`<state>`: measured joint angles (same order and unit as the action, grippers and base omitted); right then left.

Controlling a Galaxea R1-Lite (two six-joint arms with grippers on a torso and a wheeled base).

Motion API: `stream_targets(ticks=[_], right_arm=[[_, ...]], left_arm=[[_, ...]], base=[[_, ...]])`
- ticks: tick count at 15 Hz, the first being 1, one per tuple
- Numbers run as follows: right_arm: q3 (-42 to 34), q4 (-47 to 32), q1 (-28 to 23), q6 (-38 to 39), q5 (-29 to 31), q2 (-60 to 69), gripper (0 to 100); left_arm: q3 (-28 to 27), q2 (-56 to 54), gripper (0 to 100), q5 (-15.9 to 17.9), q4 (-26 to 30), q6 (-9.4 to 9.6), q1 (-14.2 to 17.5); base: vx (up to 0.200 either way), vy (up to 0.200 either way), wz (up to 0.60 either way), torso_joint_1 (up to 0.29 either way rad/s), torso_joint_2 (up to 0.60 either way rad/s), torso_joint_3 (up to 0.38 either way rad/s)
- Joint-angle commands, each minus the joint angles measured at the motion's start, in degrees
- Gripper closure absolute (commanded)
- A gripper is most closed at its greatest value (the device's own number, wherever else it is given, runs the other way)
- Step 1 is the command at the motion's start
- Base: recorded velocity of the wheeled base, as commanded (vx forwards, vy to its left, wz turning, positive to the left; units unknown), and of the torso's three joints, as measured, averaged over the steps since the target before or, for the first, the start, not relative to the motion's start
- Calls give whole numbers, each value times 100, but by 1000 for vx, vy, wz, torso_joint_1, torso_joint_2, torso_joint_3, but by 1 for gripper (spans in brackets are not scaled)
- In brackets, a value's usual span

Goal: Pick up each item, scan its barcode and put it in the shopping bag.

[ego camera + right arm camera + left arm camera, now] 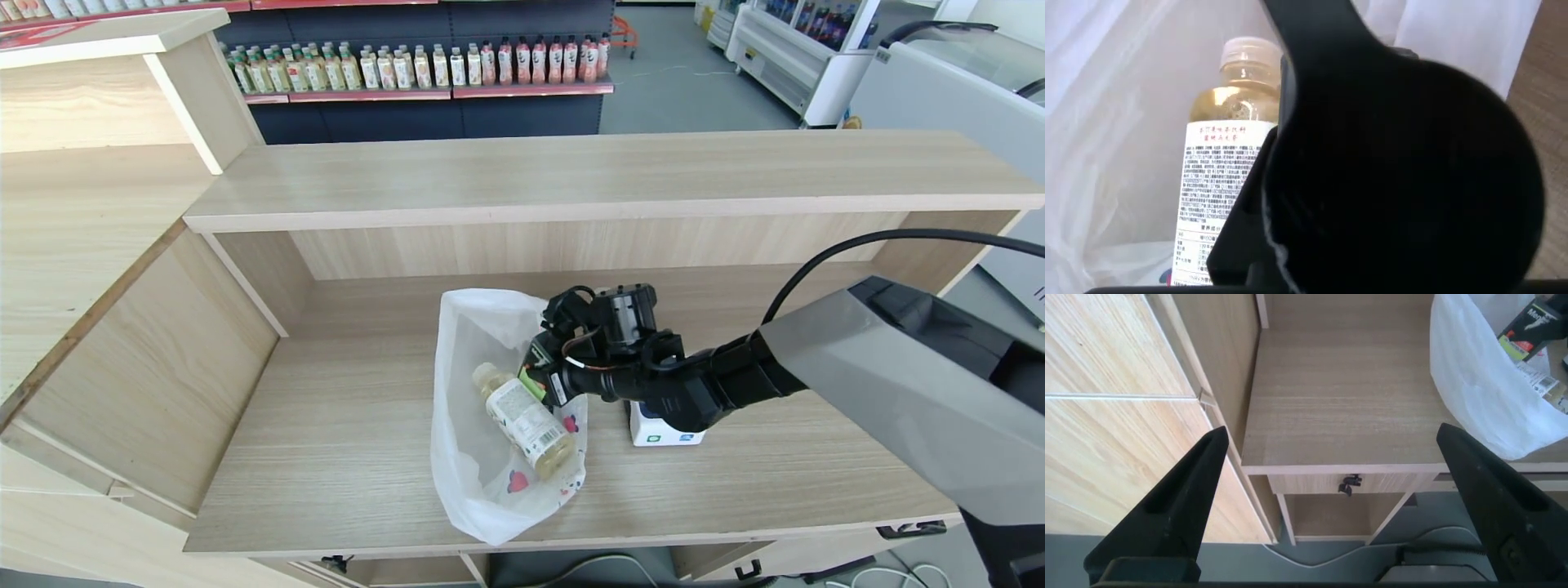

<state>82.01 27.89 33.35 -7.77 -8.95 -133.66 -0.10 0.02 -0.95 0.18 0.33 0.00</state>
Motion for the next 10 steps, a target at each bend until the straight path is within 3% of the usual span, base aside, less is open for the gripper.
stream_targets(ticks=[1,10], right_arm=[[237,32,92,56,-46,-82,100],[1107,-12,330,-243,-37,-802,100]], left_arm=[[1,-2,0,-2,-1,2,0],[1,-2,0,-2,-1,2,0]], base=[[0,0,0,0,0,0],[0,0,0,0,0,0]])
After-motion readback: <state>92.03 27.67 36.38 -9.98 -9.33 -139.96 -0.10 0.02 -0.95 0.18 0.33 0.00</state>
